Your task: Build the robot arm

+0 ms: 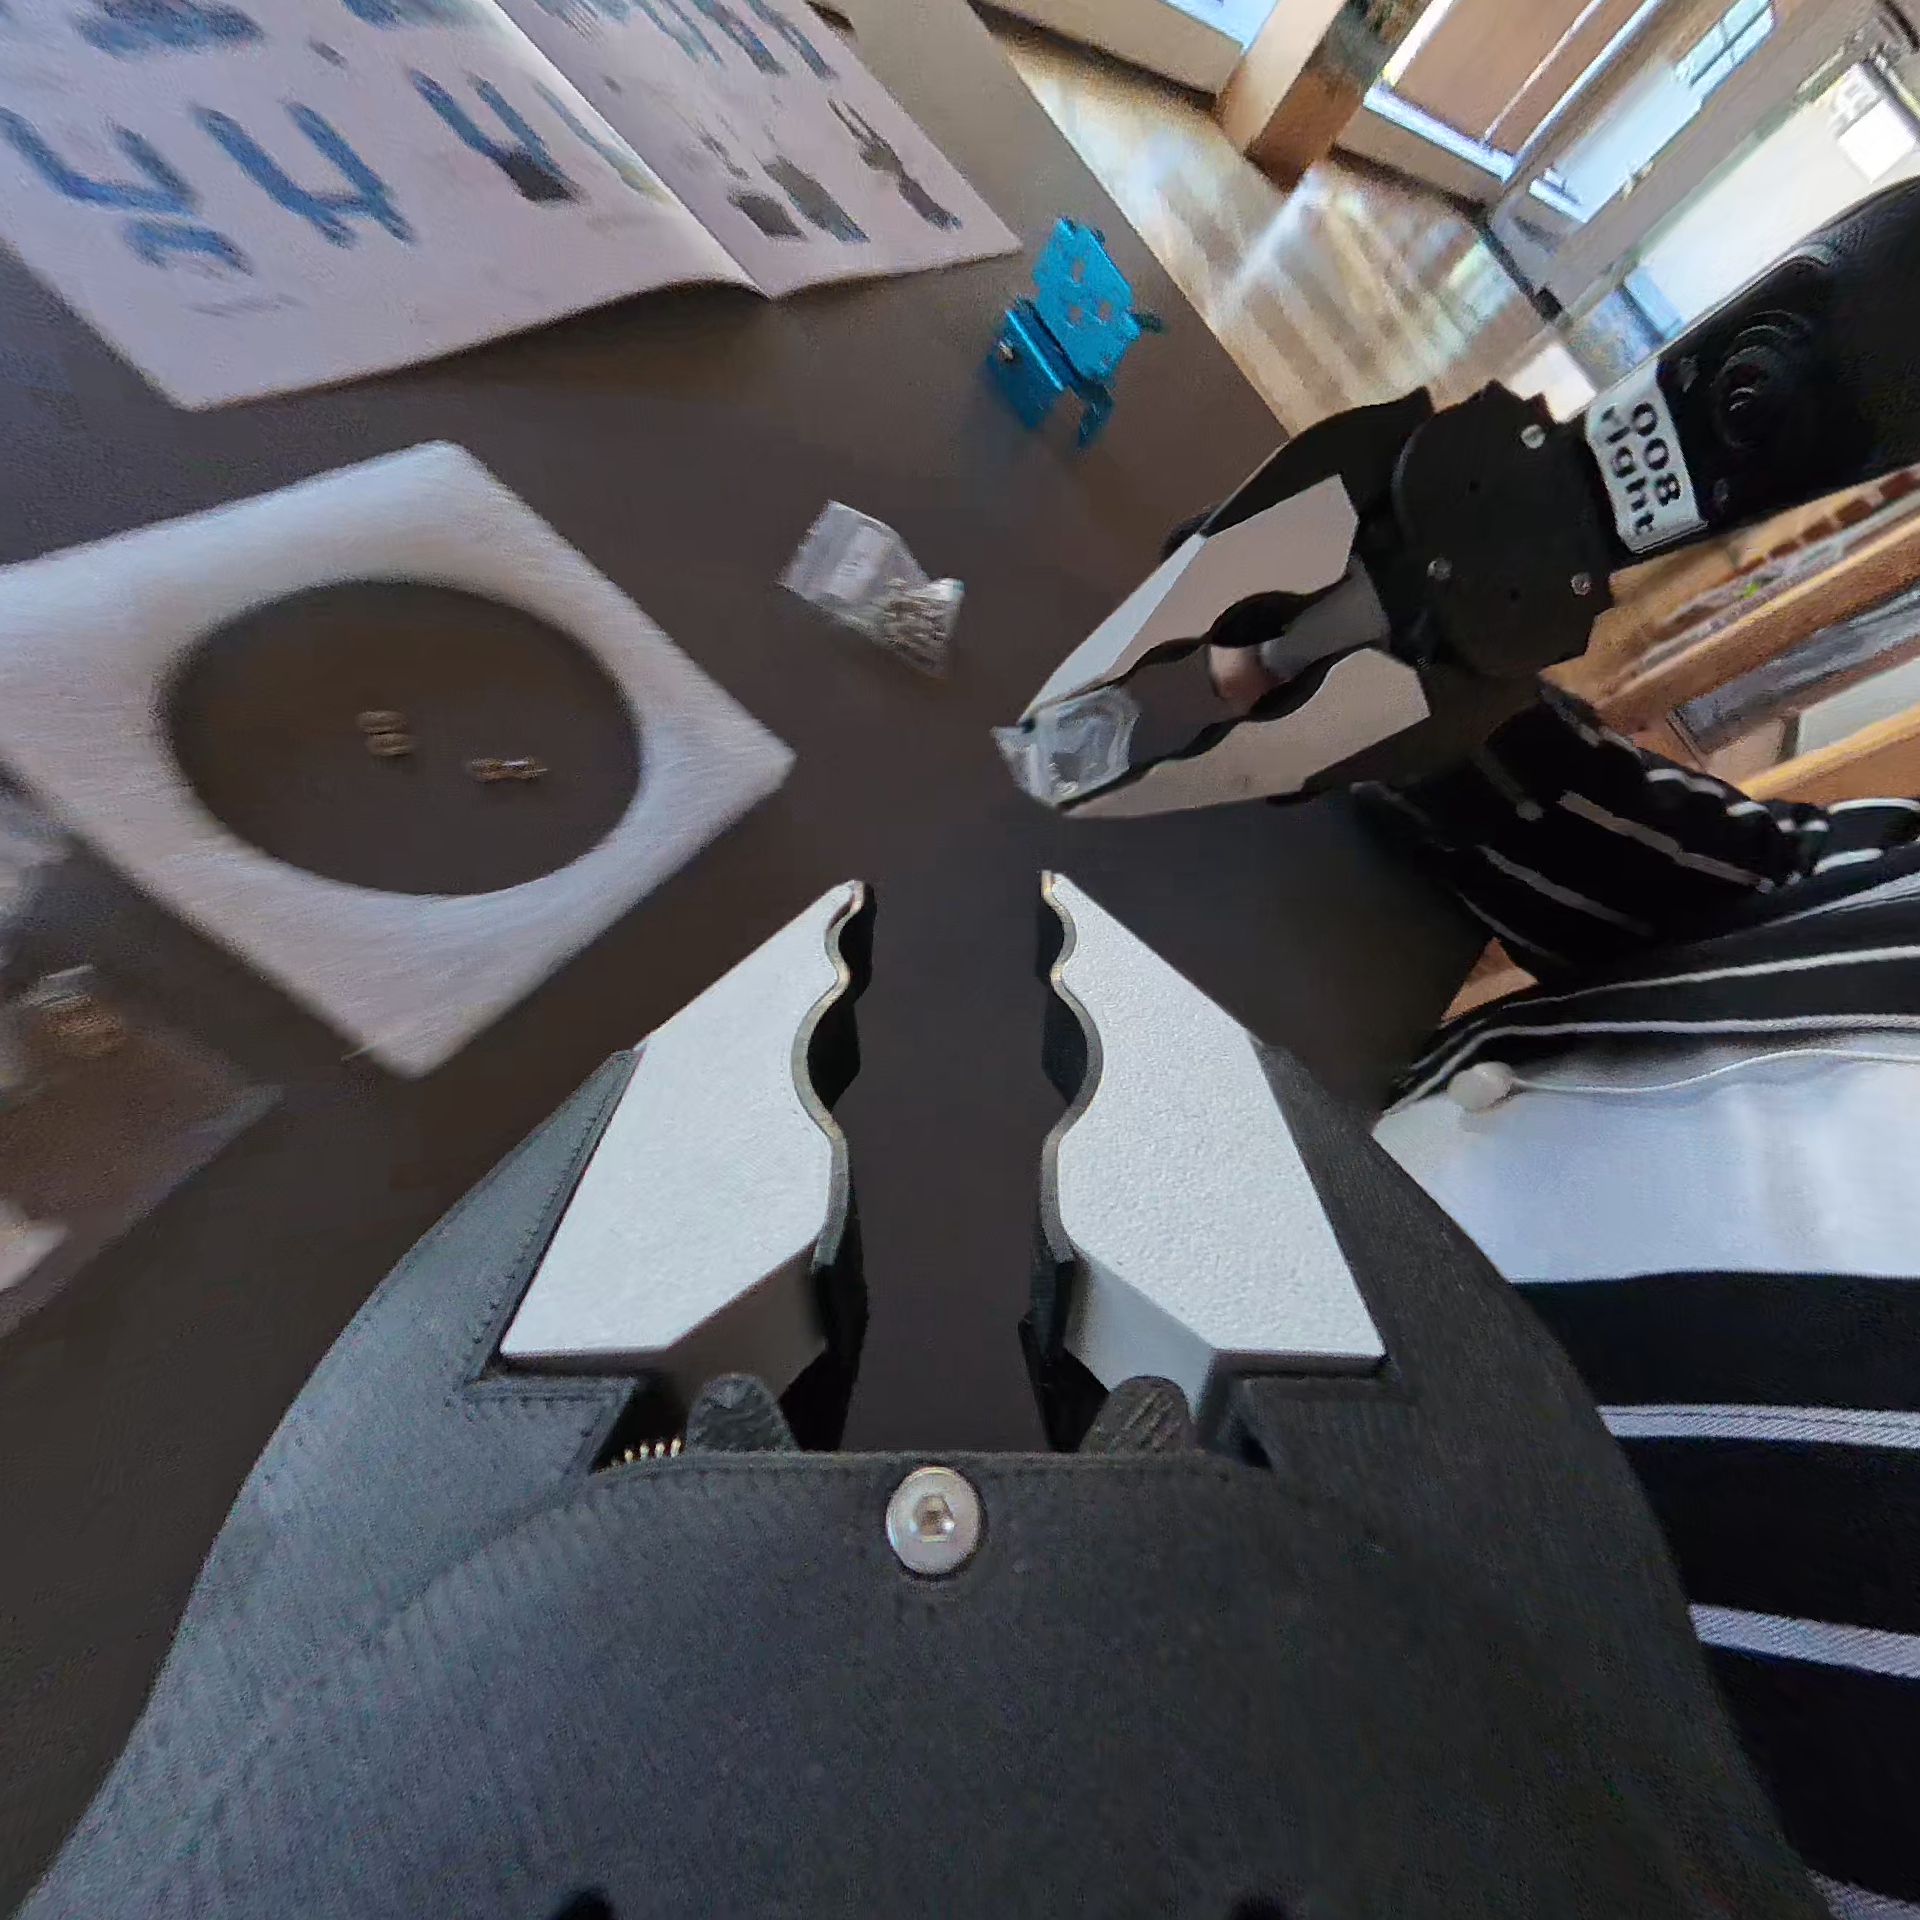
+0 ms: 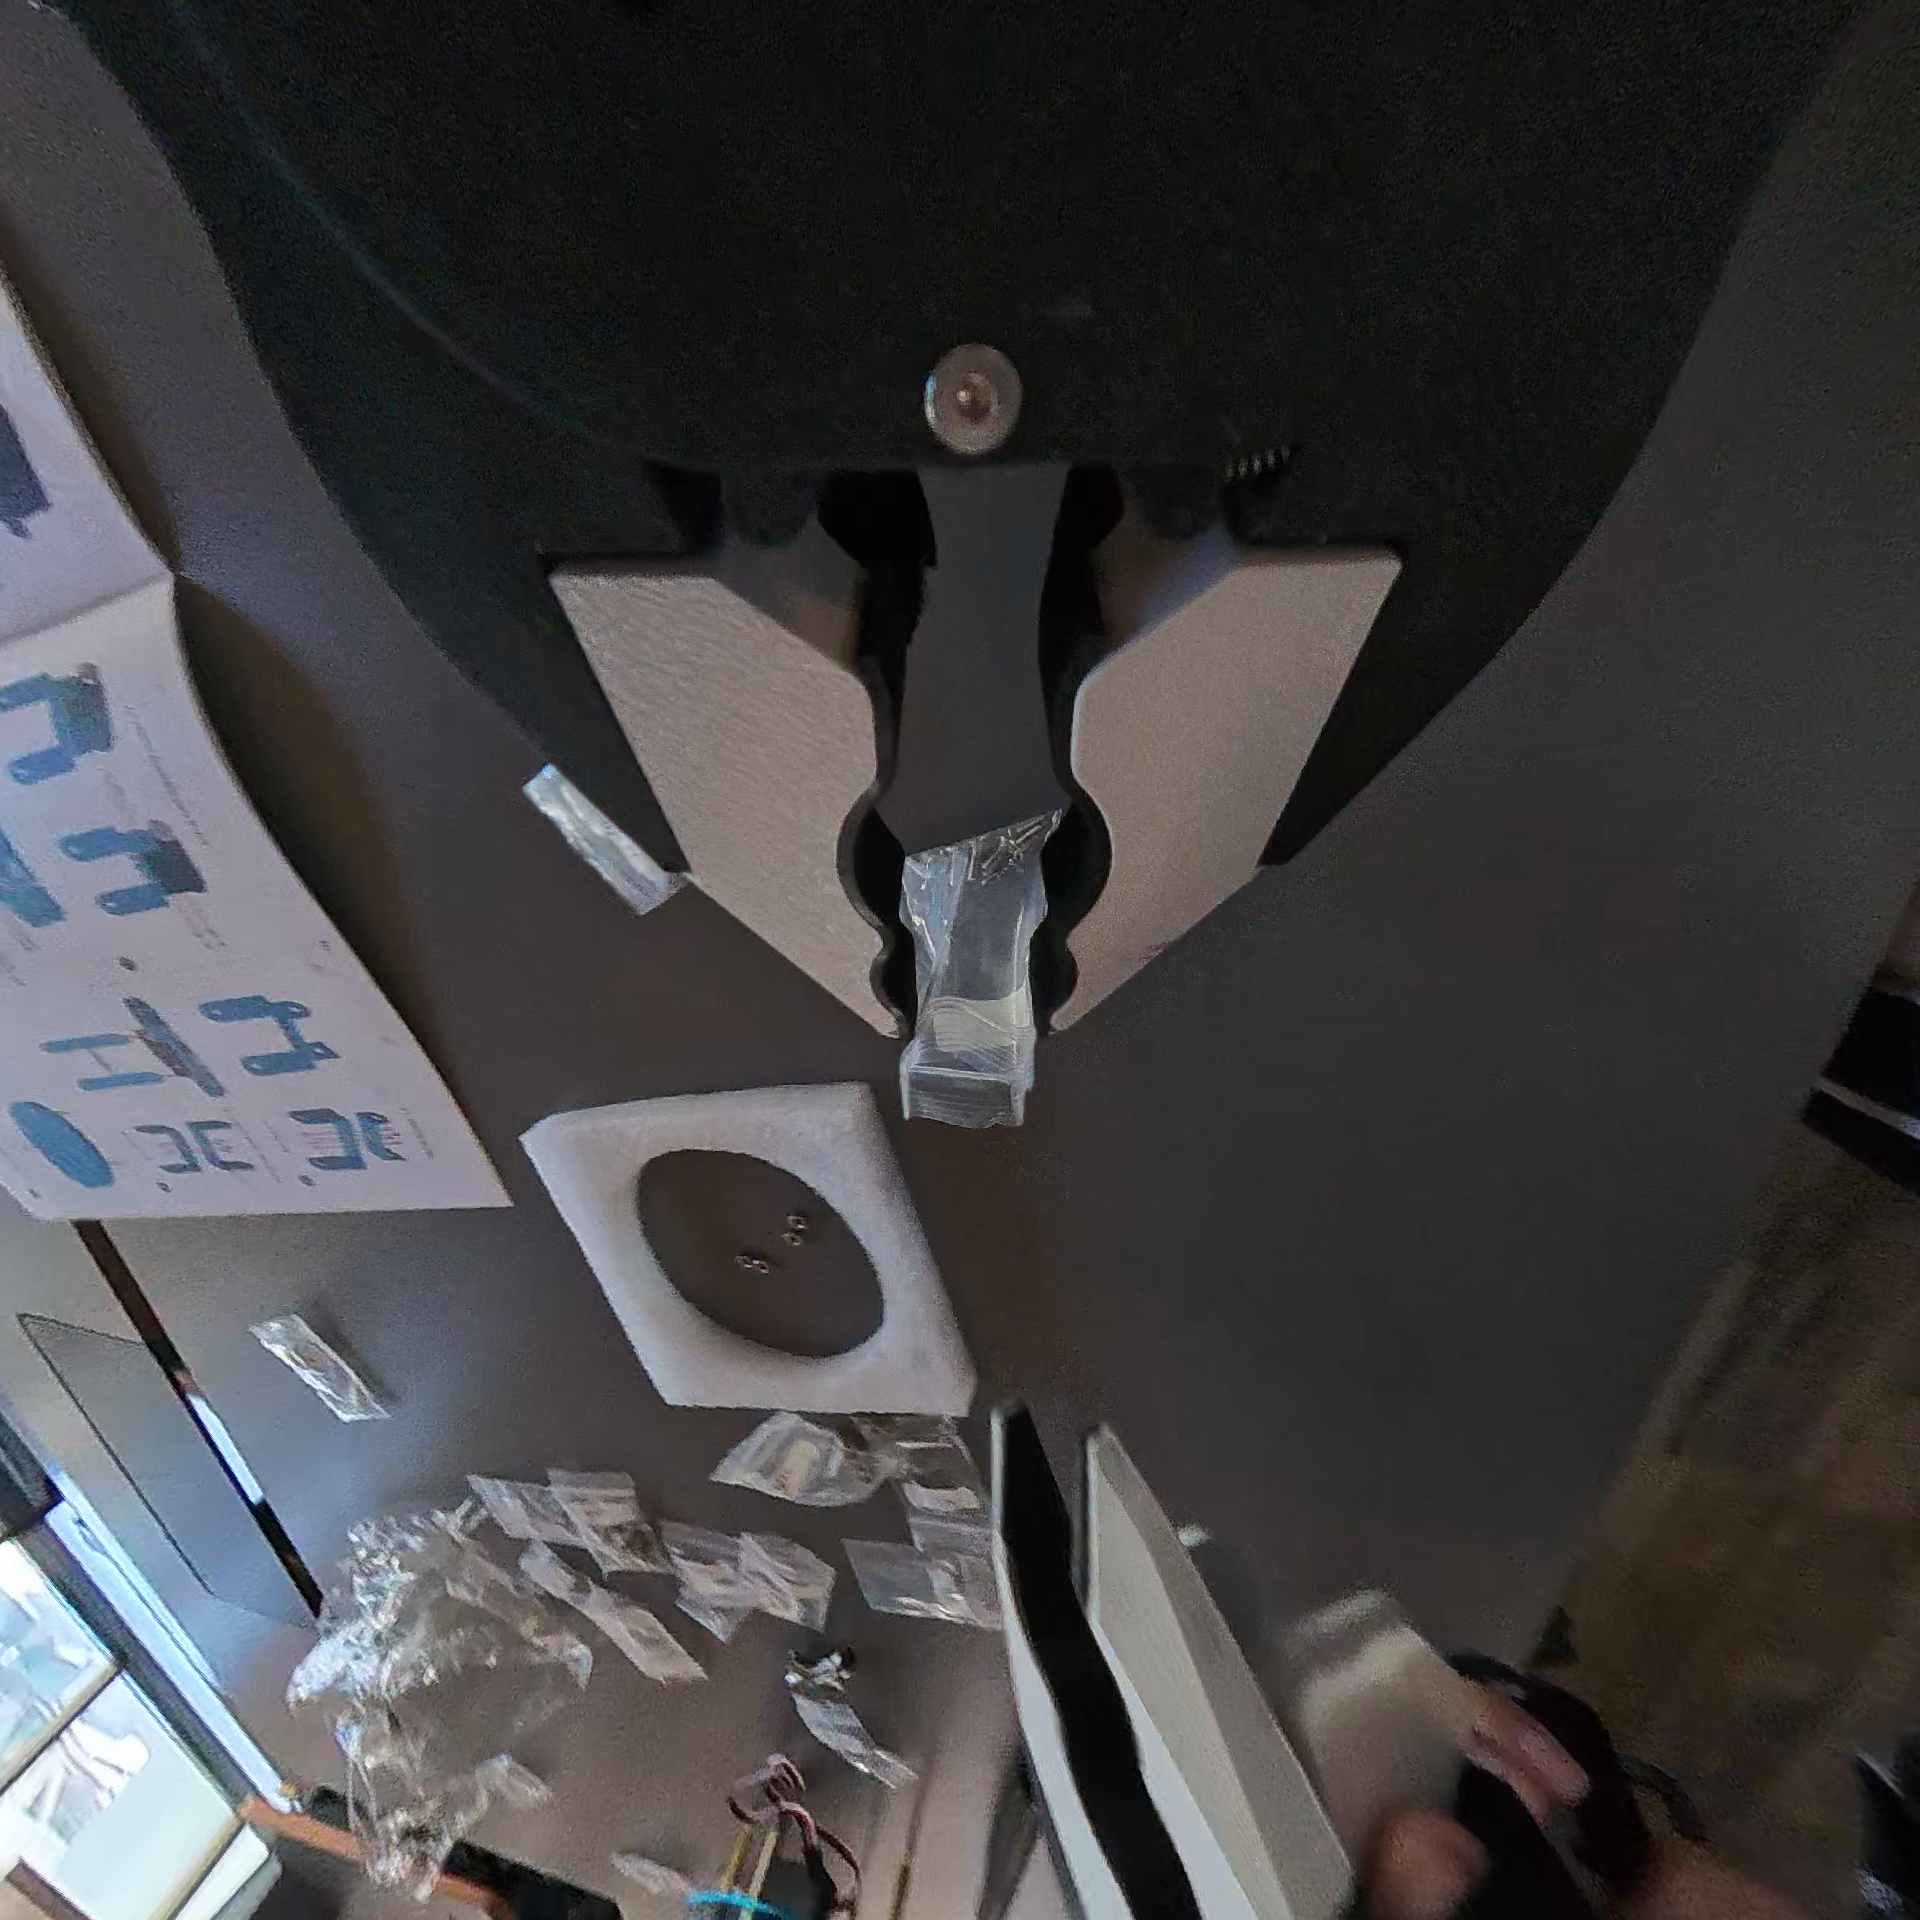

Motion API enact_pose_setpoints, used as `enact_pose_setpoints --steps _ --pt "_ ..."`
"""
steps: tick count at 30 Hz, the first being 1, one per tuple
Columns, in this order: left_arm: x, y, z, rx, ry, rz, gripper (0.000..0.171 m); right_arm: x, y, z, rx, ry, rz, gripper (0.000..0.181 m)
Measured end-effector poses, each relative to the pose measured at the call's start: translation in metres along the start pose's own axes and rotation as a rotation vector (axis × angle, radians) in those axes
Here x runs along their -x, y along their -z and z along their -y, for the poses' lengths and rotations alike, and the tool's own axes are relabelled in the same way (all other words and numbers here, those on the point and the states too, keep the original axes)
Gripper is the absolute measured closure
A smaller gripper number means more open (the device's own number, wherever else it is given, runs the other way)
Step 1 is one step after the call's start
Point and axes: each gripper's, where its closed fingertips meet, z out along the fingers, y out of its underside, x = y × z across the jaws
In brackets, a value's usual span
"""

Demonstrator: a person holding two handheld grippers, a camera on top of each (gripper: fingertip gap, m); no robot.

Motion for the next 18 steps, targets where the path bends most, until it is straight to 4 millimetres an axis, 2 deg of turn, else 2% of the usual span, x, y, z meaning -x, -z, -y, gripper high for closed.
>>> enact_pose_setpoints --steps 5,8,11,14,18 --pt "0.051 0.058 0.006 -0.162 -0.057 -0.007 0.142 -0.026 -0.021 0.014 0.097 -0.007 -0.076 0.161" --pt "0.077 0.081 0.01 -0.251 -0.083 -0.028 0.143 -0.044 -0.036 0.018 0.201 0.004 -0.09 0.161" --pt "0.089 0.09 0.014 -0.298 -0.07 -0.1 0.144 -0.054 -0.053 0.017 0.319 0.016 -0.06 0.161" --pt "0.094 0.09 0.014 -0.297 -0.082 -0.15 0.144 -0.063 -0.066 0.012 0.462 0.082 -0.039 0.161" --pt "0.087 0.089 0.02 -0.319 -0.093 -0.242 0.145 -0.066 -0.079 0.007 0.575 0.117 0.012 0.161"
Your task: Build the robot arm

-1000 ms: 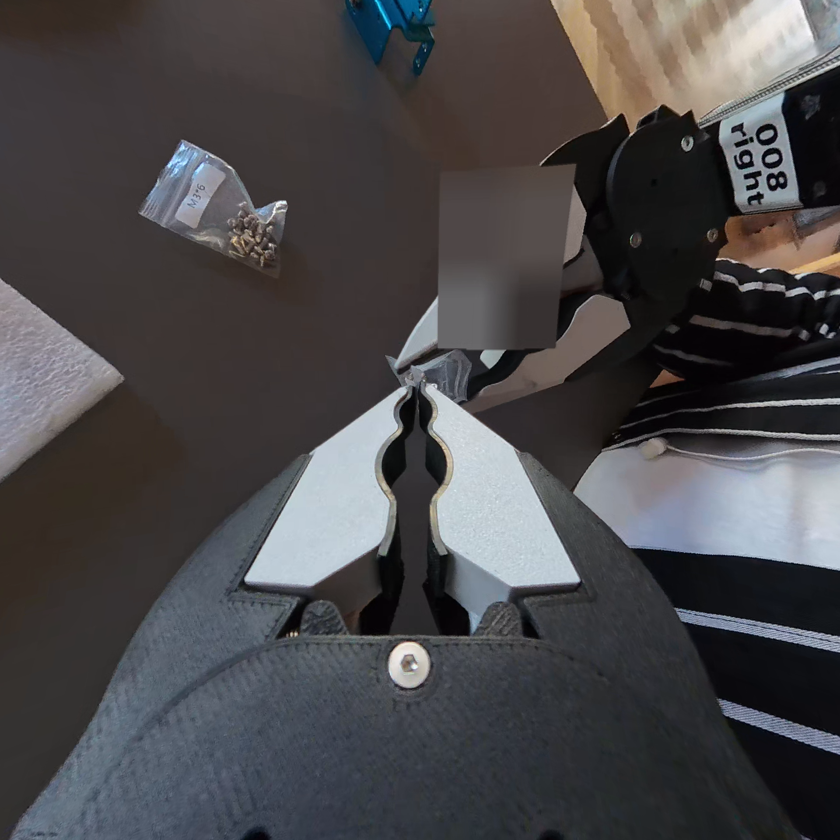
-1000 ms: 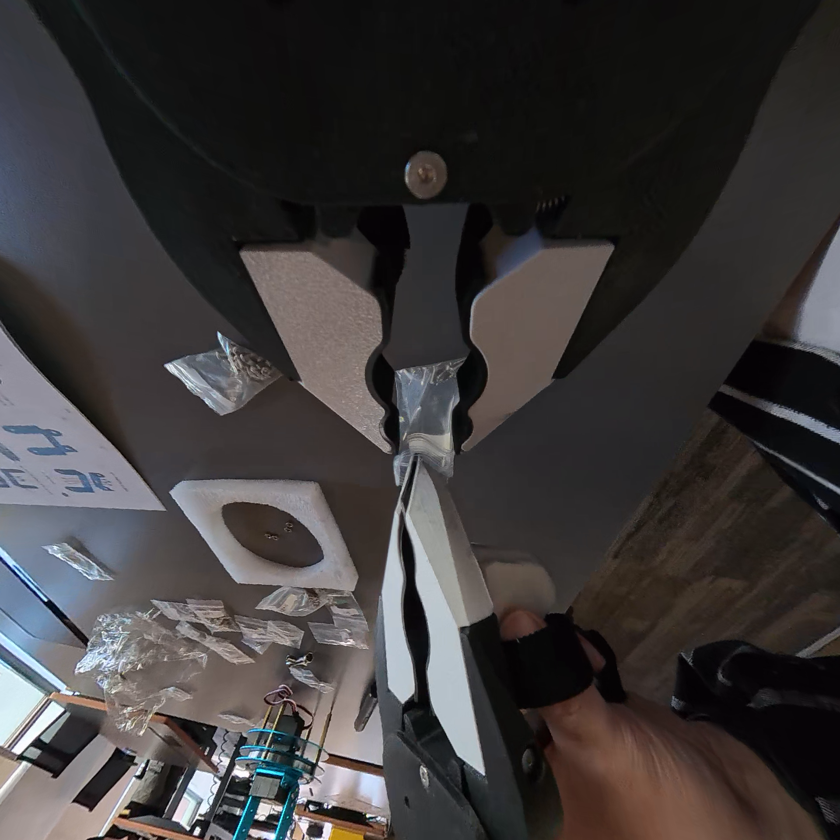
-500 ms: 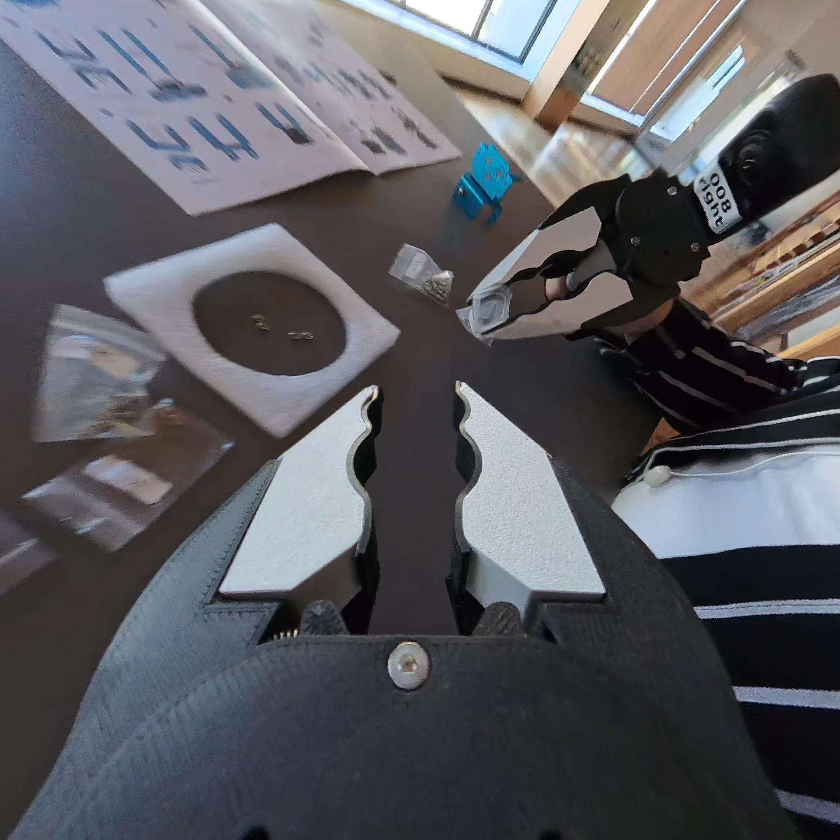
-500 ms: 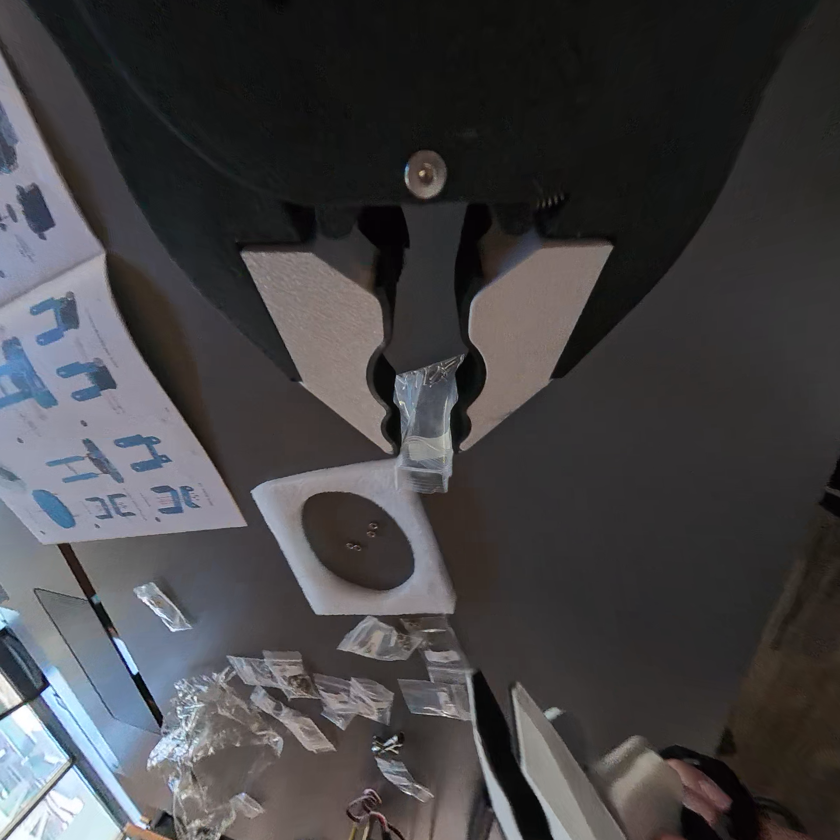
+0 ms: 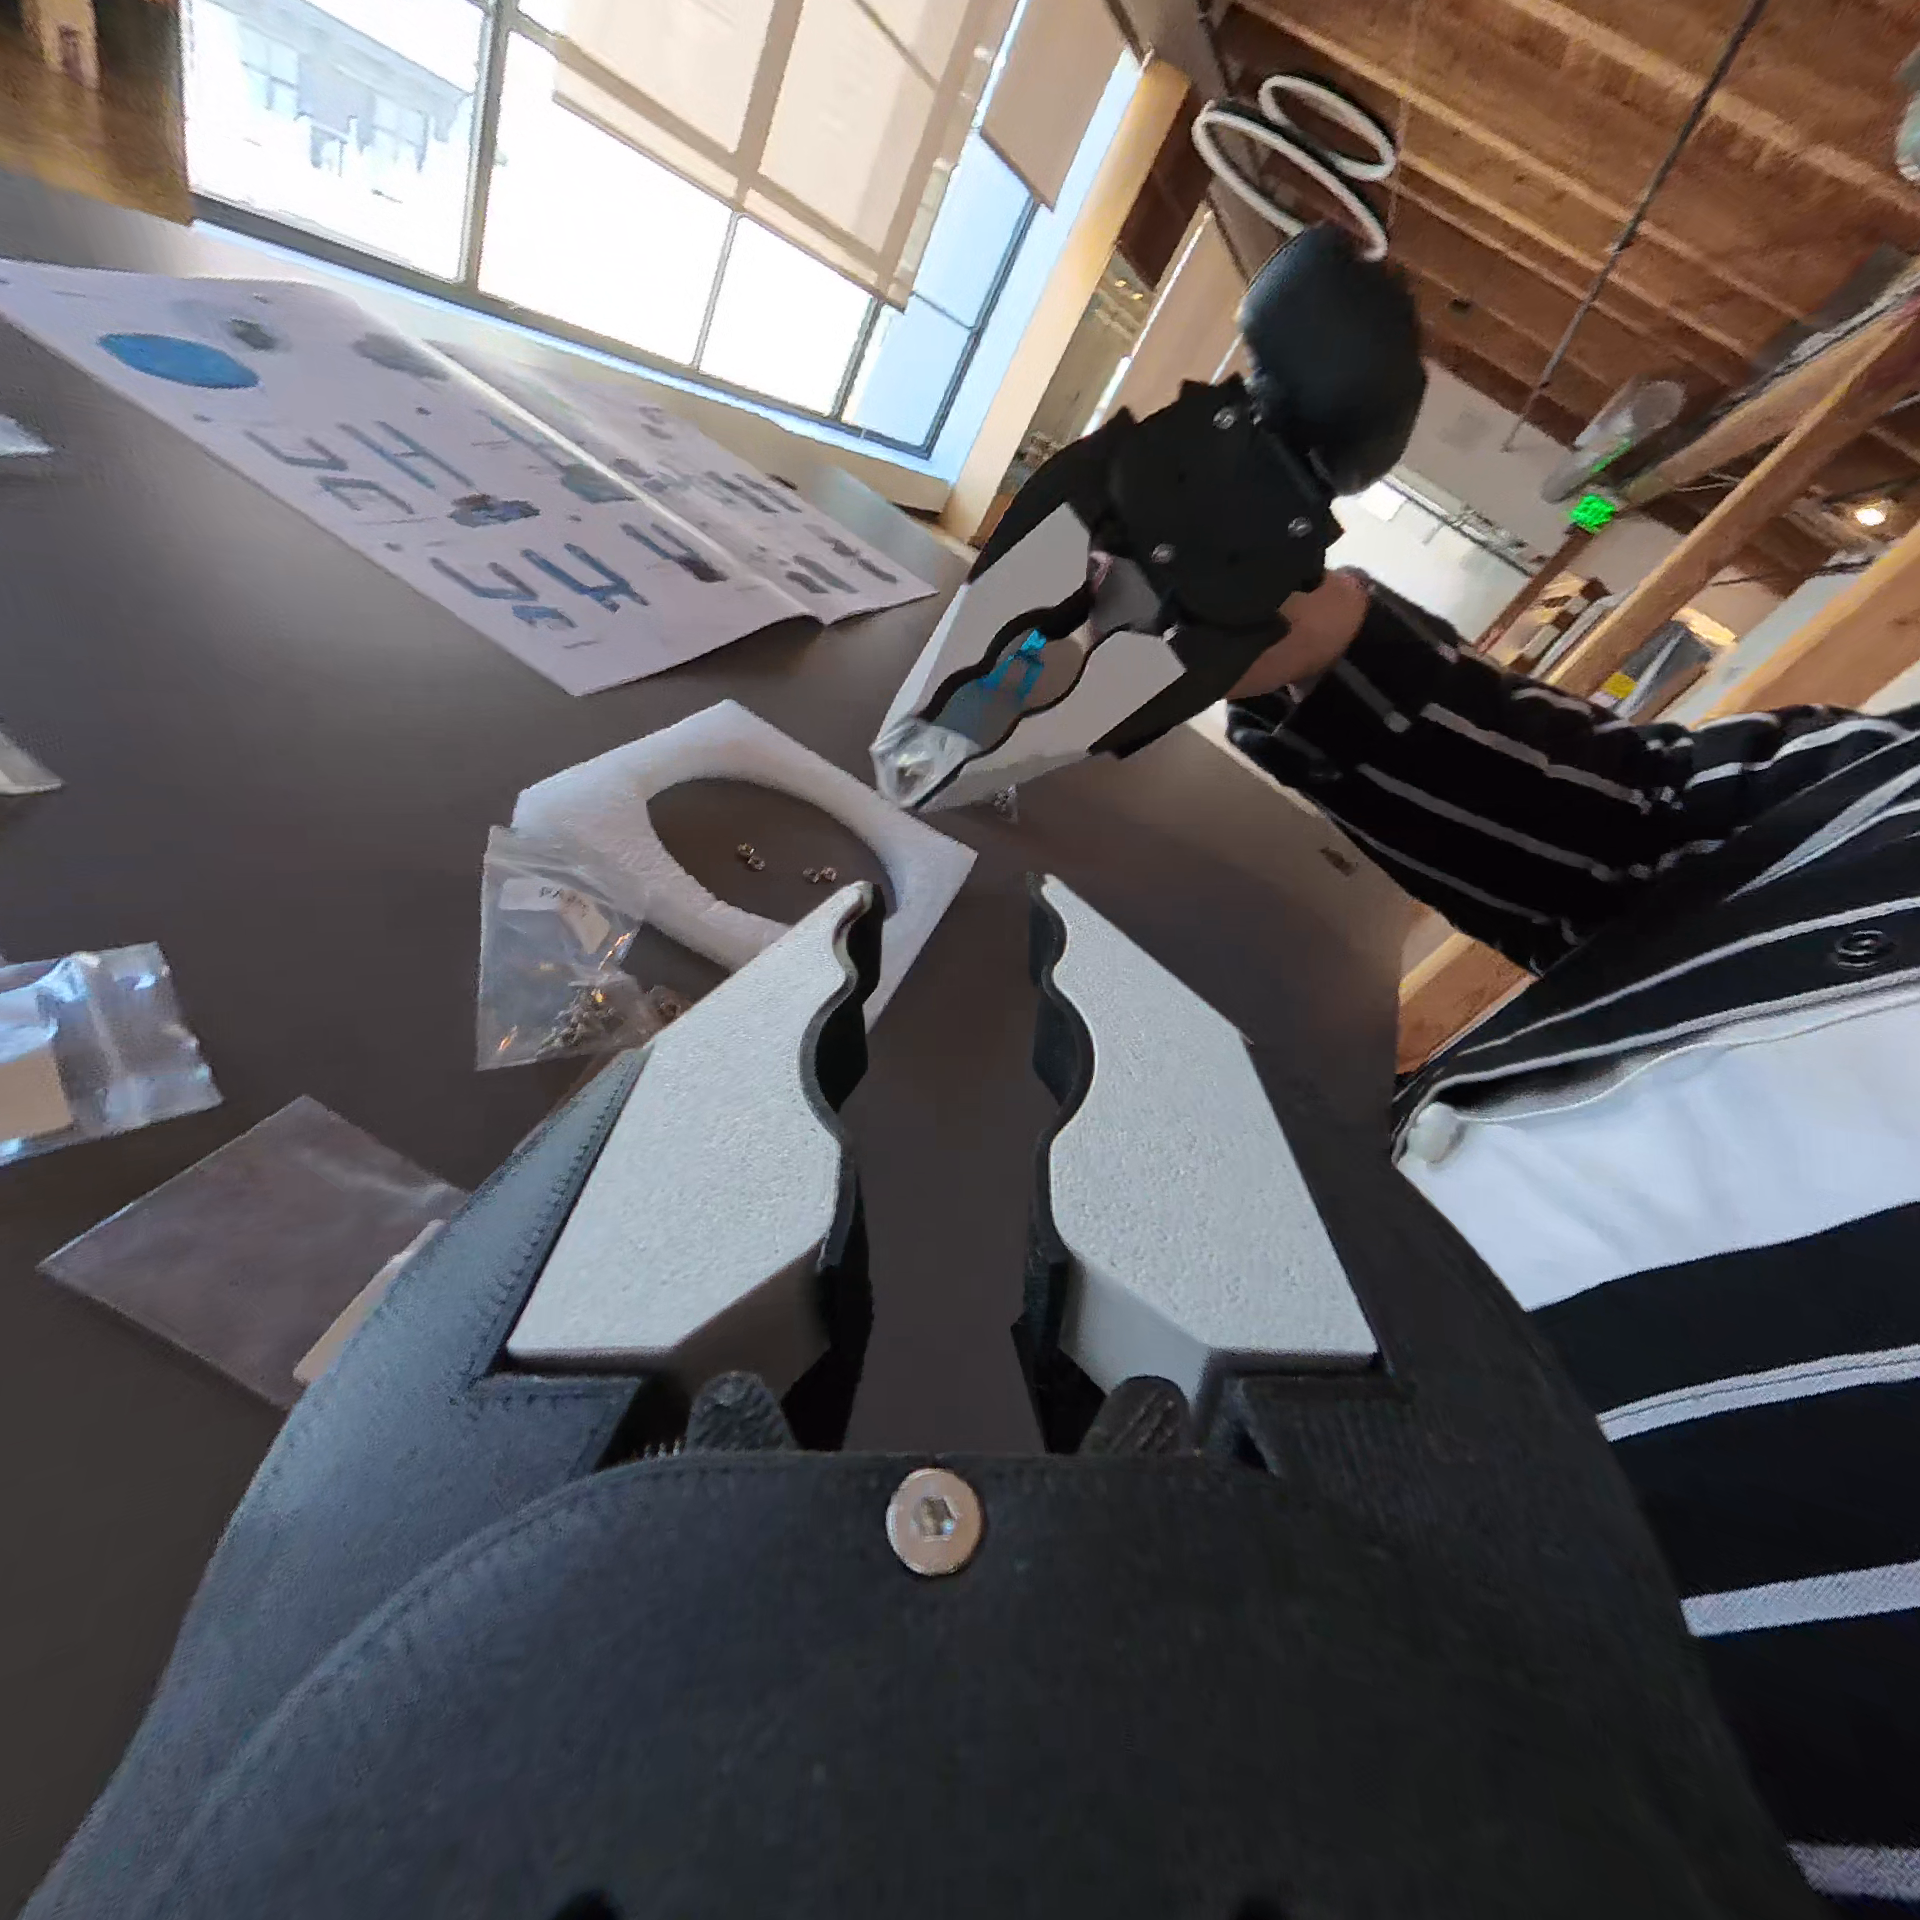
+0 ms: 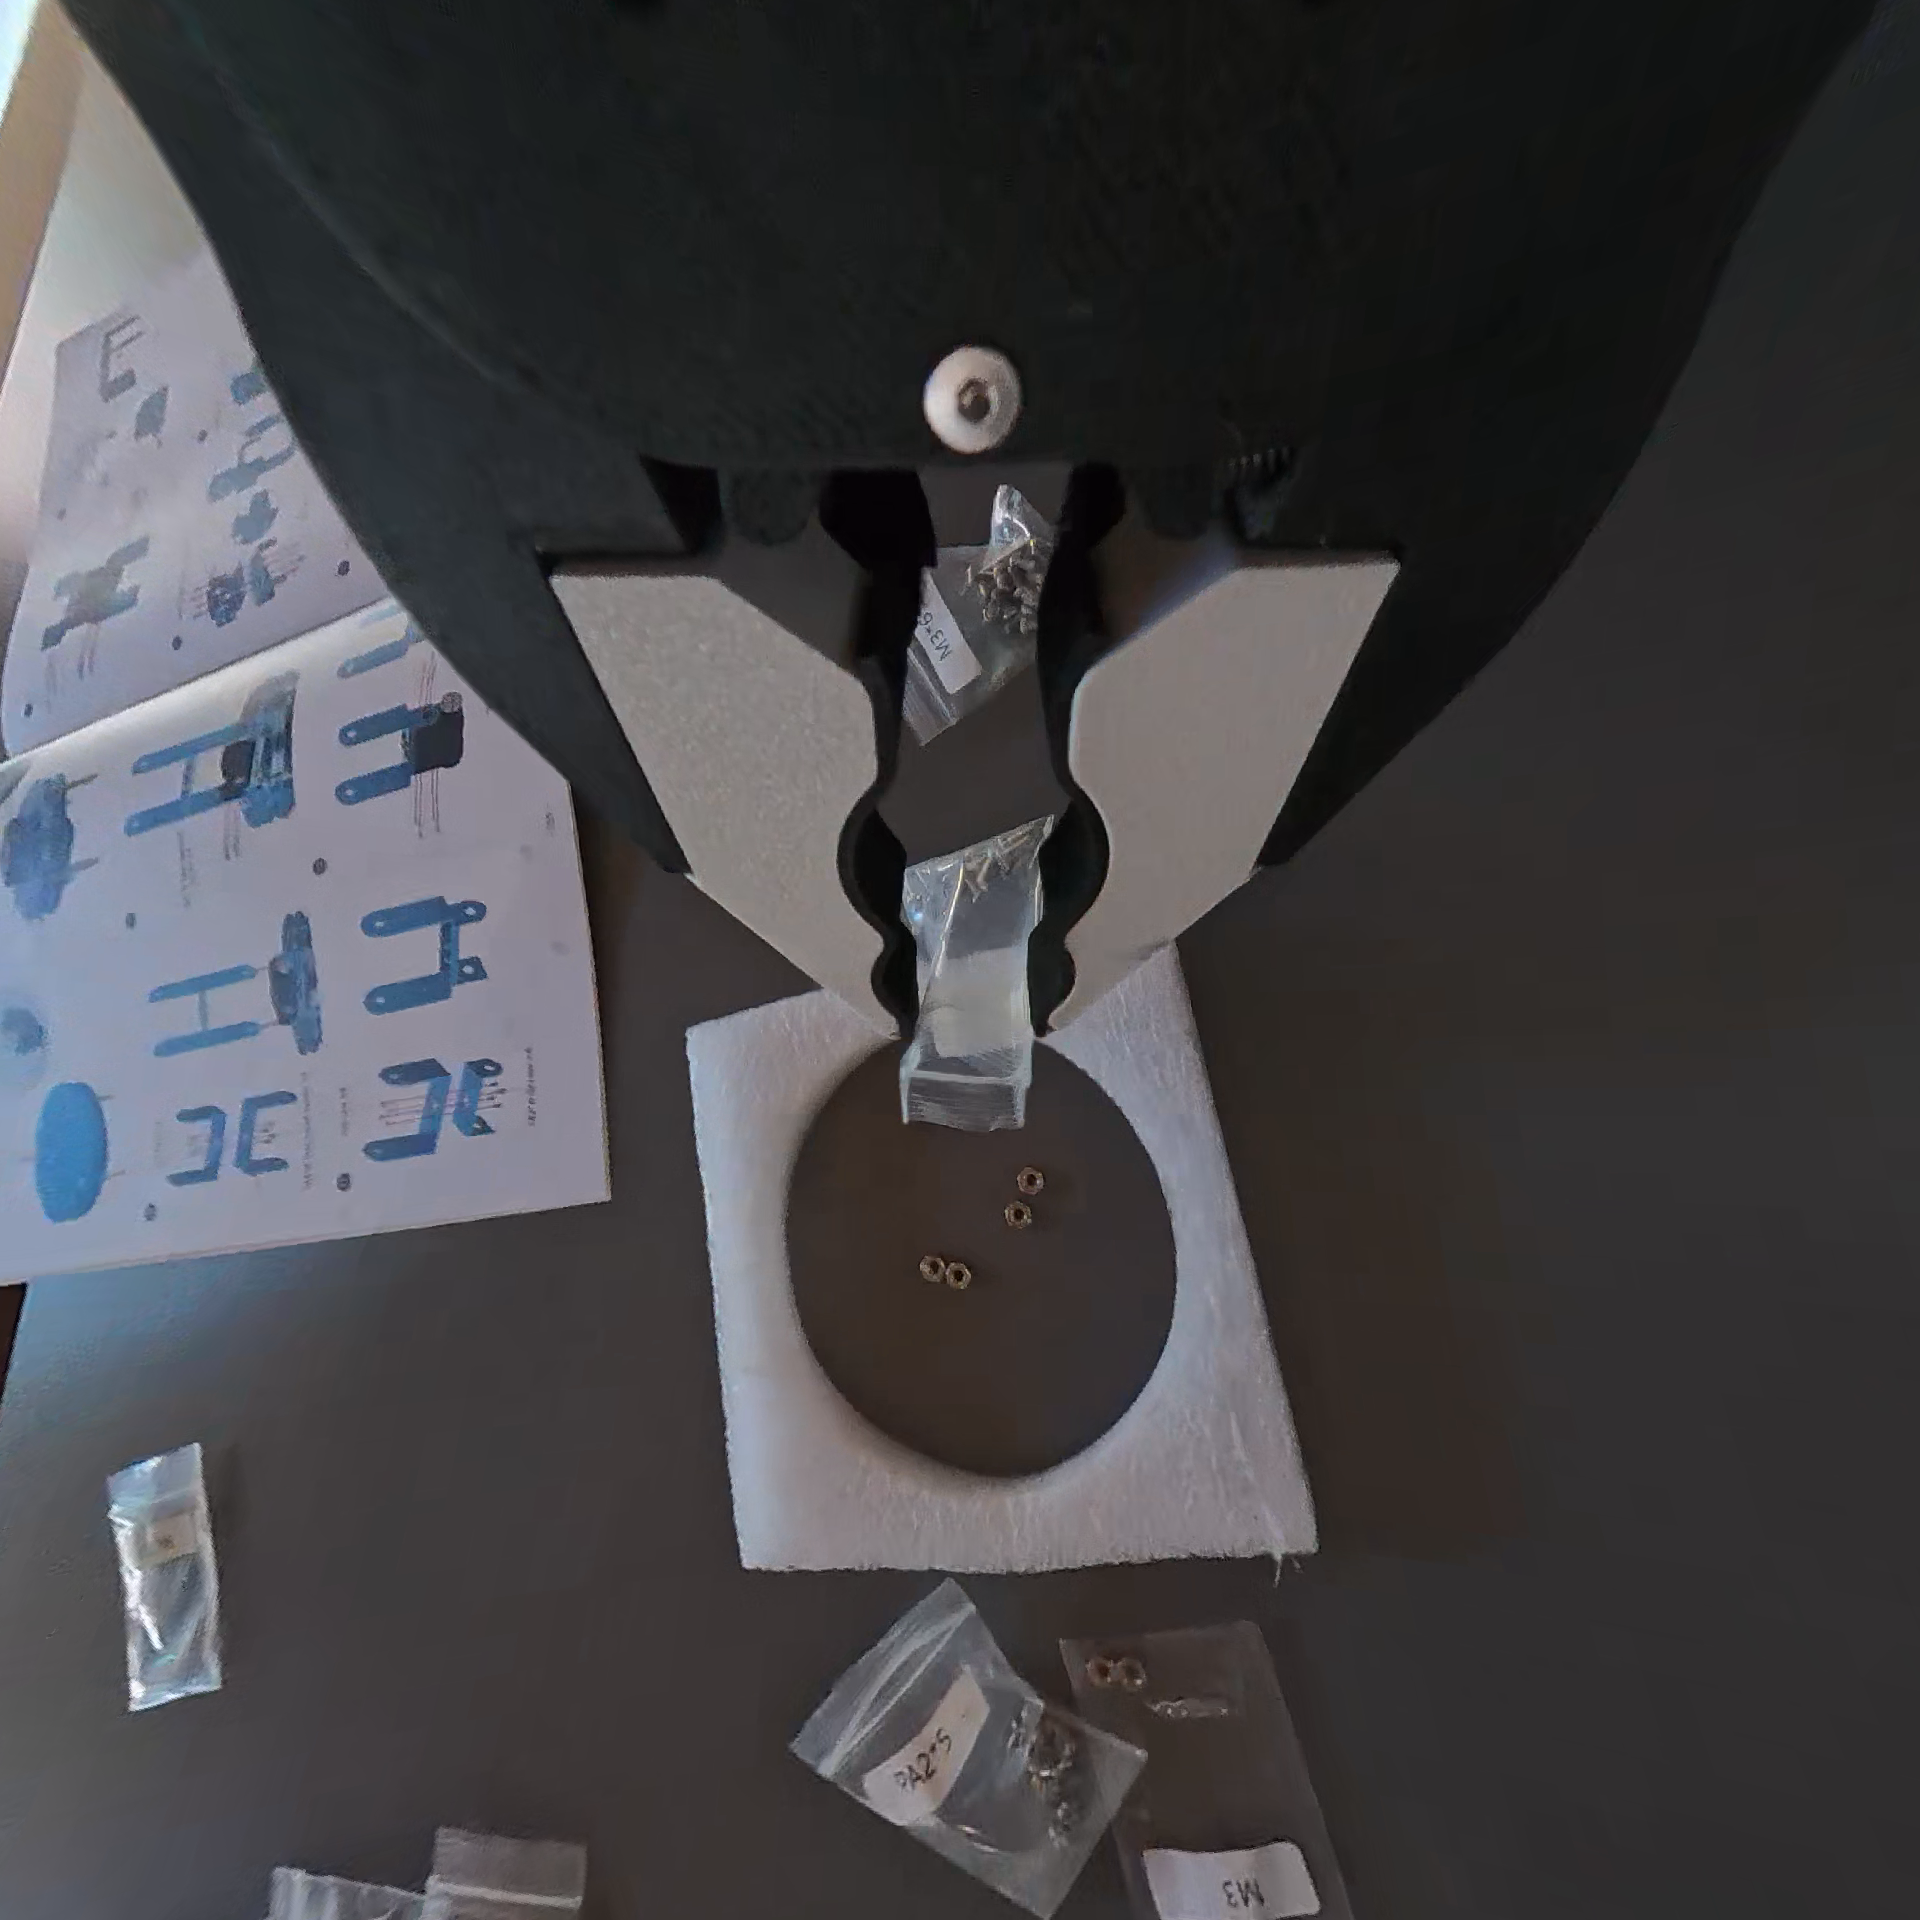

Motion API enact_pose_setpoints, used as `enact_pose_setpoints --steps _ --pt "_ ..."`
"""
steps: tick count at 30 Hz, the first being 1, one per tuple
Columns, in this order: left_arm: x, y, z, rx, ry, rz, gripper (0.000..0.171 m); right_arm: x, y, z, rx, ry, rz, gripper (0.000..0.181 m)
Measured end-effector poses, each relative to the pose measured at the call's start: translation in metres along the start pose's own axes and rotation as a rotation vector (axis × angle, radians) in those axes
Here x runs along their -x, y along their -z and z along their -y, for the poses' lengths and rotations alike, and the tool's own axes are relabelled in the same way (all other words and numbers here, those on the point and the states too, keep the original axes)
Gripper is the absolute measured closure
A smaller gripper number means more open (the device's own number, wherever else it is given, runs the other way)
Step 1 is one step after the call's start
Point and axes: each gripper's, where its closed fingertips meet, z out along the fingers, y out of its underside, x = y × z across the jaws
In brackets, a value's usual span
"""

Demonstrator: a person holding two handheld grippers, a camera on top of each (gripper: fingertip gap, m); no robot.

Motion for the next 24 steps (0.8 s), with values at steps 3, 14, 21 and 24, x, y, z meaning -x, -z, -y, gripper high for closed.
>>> enact_pose_setpoints --steps 3,14,21,24 --pt "-0.007 -0.003 0.006 -0.024 0.008 -0.062 0.145 -0.002 -0.005 -0.006 0.074 0.039 0.002 0.161" --pt "-0.011 -0.006 0.0 0.008 0.011 -0.126 0.145 -0.003 -0.012 -0.009 0.219 0.129 0.054 0.161" --pt "-0.015 -0.005 0.0 0.005 0.008 -0.15 0.145 -0.01 -0.011 -0.008 0.287 0.186 0.045 0.161" --pt "-0.015 -0.004 0.001 0.002 0.003 -0.152 0.145 -0.015 -0.01 -0.009 0.322 0.201 0.033 0.161"
